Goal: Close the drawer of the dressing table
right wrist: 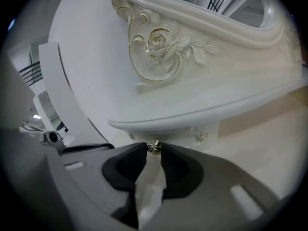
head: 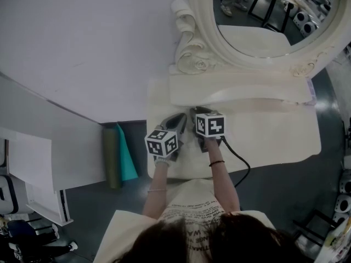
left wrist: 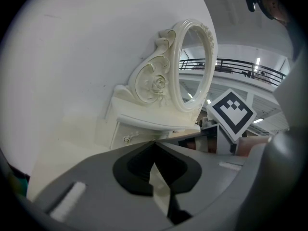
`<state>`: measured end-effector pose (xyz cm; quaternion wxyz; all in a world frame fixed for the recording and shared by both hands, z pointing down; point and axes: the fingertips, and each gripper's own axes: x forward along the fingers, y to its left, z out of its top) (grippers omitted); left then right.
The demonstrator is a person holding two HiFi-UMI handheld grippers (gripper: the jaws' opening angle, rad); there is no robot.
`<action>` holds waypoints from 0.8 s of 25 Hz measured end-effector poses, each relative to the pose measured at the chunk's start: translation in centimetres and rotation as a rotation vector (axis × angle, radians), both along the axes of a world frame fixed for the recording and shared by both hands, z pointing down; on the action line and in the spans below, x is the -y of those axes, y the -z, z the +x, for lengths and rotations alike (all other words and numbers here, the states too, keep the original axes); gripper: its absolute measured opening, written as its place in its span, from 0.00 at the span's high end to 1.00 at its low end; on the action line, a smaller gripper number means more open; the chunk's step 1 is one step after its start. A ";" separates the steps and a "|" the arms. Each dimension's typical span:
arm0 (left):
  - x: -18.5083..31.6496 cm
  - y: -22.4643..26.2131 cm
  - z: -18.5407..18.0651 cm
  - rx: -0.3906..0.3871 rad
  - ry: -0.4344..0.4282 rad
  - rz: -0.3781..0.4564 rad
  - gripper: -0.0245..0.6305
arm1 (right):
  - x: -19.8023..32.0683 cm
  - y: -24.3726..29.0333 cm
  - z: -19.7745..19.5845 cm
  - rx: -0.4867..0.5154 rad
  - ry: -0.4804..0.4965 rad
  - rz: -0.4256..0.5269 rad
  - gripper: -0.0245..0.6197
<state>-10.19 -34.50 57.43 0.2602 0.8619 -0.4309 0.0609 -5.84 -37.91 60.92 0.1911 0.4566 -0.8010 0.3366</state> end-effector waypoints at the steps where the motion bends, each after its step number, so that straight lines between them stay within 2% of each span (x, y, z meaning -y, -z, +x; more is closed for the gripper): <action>1: 0.1 0.0 0.0 0.000 0.000 0.000 0.96 | 0.0 0.0 0.0 0.000 0.001 0.001 0.81; 20: 0.0 0.1 0.3 -0.001 -0.003 0.002 0.96 | -0.1 -0.1 0.1 0.007 0.001 0.018 0.81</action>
